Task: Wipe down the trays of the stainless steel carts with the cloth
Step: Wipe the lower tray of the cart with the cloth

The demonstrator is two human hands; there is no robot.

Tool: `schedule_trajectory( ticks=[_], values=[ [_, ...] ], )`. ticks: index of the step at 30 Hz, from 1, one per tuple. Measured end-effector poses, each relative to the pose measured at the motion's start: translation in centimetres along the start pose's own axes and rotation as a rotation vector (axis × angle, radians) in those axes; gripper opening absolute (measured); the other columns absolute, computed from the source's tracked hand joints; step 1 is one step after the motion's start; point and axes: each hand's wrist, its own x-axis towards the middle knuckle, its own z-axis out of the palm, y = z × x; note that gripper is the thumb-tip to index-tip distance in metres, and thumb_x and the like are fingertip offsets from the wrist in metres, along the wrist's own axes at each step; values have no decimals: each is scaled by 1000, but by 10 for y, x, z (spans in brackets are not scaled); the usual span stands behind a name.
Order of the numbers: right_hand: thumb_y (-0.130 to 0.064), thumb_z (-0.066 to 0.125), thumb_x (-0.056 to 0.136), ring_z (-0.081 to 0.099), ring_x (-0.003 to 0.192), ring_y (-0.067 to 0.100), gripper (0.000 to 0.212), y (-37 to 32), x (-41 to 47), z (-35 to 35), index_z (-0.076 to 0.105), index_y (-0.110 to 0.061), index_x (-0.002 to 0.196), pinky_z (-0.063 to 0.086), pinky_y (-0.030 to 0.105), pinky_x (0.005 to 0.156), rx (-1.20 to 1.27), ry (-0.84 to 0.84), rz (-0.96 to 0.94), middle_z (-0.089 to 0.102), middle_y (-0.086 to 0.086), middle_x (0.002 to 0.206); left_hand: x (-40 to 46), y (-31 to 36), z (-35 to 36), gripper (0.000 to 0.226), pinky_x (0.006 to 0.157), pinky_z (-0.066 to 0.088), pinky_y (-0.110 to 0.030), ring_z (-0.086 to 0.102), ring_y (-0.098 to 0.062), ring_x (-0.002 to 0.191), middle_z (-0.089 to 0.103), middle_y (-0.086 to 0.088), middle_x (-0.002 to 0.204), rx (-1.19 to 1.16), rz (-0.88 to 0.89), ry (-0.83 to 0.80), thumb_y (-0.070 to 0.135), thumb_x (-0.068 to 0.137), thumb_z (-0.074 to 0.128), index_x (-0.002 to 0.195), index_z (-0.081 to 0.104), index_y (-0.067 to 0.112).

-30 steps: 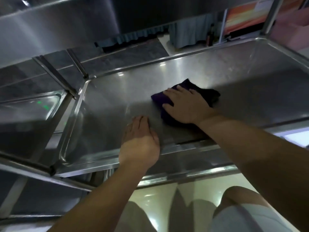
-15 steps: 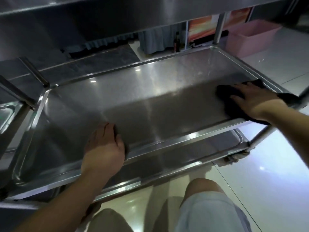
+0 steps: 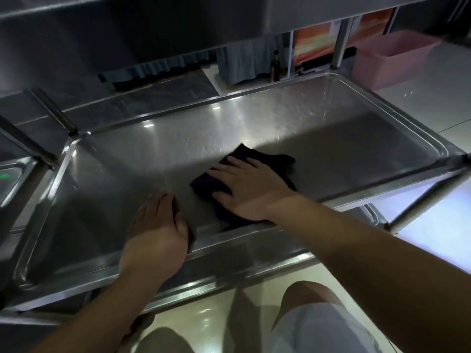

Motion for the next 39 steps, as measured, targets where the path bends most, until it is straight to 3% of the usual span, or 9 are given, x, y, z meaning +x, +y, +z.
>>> schedule_trajectory(
  ticks=[5,9,14,17,20,23,25,32,39],
  values=[
    [-60,32,102,21,154,14,59,46,59,-12,33,-39,156,18,49,123,18,81,48,31,-15,165,1,-2,-1,59,110,42,-55,53,-43,128,57,-22,139,11,-3,-38,36,98,31,137,57,1],
    [-60,34,97,47,135,28,56,136,52,-28,47,-35,145,36,49,111,27,195,270,53,3,147,2,3,-3,61,115,39,-52,48,-36,136,54,-15,145,-20,-66,-69,40,97,28,141,53,7],
    [-58,34,99,45,135,35,57,194,1,-34,44,-29,147,35,56,113,47,165,545,50,11,147,1,6,-6,62,115,38,-52,47,-37,135,53,-17,143,-15,-78,-90,40,97,26,140,52,5],
    [-61,29,100,25,152,24,67,142,-21,-23,30,-28,158,23,54,121,21,100,485,31,-3,165,1,3,-4,61,116,38,-52,47,-39,135,54,-19,142,13,-57,-95,39,97,27,139,53,3],
    [-64,20,102,3,158,15,69,58,-30,-9,11,-35,164,9,46,126,-25,-9,242,7,-15,171,2,1,-2,58,116,38,-53,47,-39,135,54,-19,143,28,-55,-94,36,99,31,140,52,2],
    [-64,21,103,-1,157,10,65,16,-9,-3,12,-39,163,3,43,127,24,-48,-8,7,-19,170,3,-6,2,60,113,40,-56,46,-41,136,53,-21,143,74,-11,-131,36,103,27,143,50,-2],
    [-62,26,103,8,157,11,63,27,19,-8,21,-39,161,8,45,126,16,5,-37,17,-19,169,3,-13,5,64,115,37,-55,43,-41,139,51,-21,146,115,7,-170,39,104,21,145,49,-2],
    [-73,29,87,52,131,32,67,174,61,-38,45,-41,144,40,51,110,52,130,322,55,7,145,2,2,-3,62,114,40,-55,47,-39,138,54,-18,146,26,-34,-73,40,99,28,141,54,4],
    [-55,46,102,51,133,44,54,301,-21,-57,49,-26,147,39,52,113,82,173,675,50,23,149,1,8,-8,59,112,42,-55,47,-38,135,52,-16,144,48,-59,-93,38,99,29,141,53,6]
  ],
)
